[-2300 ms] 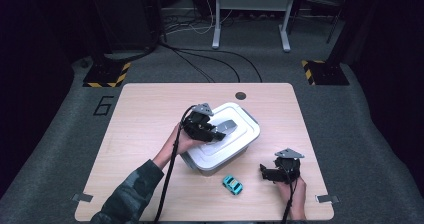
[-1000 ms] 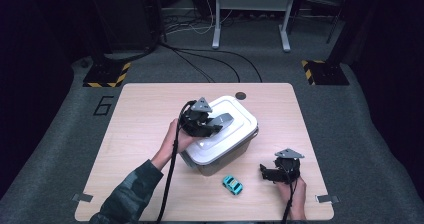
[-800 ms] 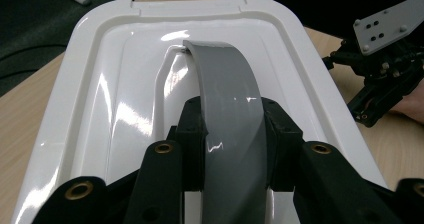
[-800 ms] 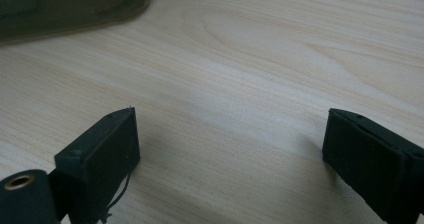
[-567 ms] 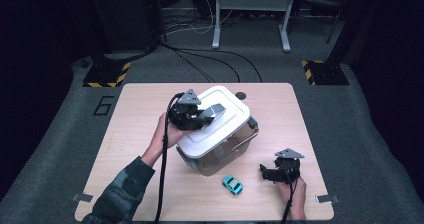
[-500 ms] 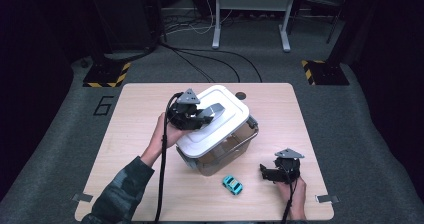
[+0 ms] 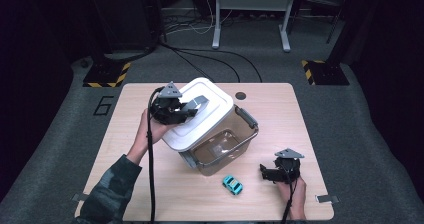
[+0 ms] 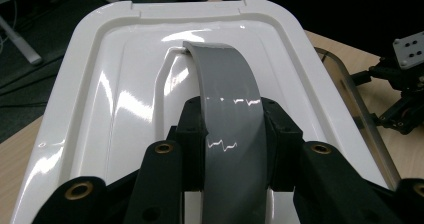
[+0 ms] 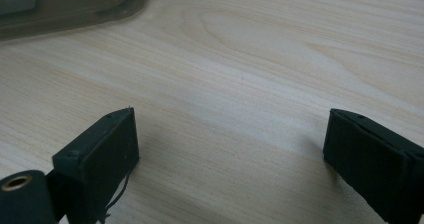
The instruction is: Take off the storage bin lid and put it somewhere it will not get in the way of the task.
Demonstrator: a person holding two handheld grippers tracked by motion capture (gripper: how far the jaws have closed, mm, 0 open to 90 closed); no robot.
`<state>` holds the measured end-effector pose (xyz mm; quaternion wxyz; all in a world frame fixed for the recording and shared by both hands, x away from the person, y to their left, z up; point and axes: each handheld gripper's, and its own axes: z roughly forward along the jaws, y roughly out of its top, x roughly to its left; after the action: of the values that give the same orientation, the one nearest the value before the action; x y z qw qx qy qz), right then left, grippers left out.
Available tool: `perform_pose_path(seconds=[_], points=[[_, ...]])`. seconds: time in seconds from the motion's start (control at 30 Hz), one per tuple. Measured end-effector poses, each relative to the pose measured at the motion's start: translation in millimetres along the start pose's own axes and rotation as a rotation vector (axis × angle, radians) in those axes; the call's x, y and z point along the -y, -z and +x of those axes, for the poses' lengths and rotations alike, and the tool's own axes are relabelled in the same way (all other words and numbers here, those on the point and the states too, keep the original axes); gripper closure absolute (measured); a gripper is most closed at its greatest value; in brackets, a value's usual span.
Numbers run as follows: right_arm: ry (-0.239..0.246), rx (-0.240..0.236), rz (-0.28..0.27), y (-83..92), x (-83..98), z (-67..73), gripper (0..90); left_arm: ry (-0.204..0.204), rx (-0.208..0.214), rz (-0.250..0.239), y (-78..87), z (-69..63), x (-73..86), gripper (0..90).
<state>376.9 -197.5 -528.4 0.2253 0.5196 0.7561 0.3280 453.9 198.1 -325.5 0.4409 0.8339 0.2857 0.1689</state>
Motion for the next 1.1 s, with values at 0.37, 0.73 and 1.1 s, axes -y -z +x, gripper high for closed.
perform_pose_path(seconds=[0.37, 0.73, 1.1], points=[[0.003, 0.001, 0.0, 0.0, 0.1, -0.1, 6.6, 0.087, -0.114, -0.02, 36.1, 44.4, 27.8, 67.1], [0.003, 0.001, 0.0, -0.1, 0.1, -0.1, 6.6, 0.23, -0.235, -0.034, 65.2, 91.7, 76.9, 67.1], [0.002, 0.003, 0.0, -0.1, 0.0, -0.1, 6.7, 0.355, -0.338, 0.008, 61.8, 120.5, 122.8, 67.1]])
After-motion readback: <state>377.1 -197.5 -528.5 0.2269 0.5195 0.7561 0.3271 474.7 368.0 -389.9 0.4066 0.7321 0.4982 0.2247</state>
